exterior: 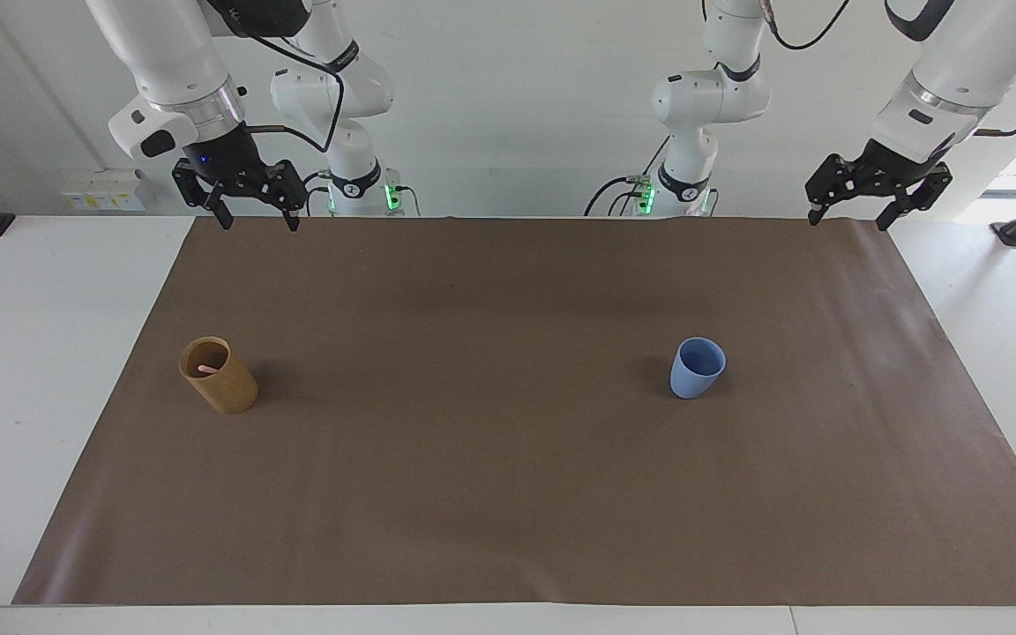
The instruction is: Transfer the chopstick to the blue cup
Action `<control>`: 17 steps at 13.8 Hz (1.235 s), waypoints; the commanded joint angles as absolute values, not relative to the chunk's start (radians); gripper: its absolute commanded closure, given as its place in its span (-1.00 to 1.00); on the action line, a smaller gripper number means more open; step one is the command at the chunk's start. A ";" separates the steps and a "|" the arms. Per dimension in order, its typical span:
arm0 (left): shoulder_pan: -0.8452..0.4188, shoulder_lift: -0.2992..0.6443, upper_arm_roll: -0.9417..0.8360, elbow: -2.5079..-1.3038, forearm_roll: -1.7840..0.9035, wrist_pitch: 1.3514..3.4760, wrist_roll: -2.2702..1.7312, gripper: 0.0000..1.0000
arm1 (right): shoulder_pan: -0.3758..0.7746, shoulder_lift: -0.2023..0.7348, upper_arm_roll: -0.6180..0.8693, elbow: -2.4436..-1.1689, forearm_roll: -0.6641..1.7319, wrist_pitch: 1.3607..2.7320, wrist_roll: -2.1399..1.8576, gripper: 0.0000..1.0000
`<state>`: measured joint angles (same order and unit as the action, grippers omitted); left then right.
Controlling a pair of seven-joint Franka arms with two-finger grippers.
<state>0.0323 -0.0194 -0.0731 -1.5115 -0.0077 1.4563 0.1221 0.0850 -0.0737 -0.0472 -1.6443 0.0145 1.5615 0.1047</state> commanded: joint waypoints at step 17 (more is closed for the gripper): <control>0.037 -0.028 -0.074 -1.511 -0.014 1.442 0.115 -1.00 | 0.072 -0.077 -0.048 -1.644 0.026 1.559 0.083 -1.00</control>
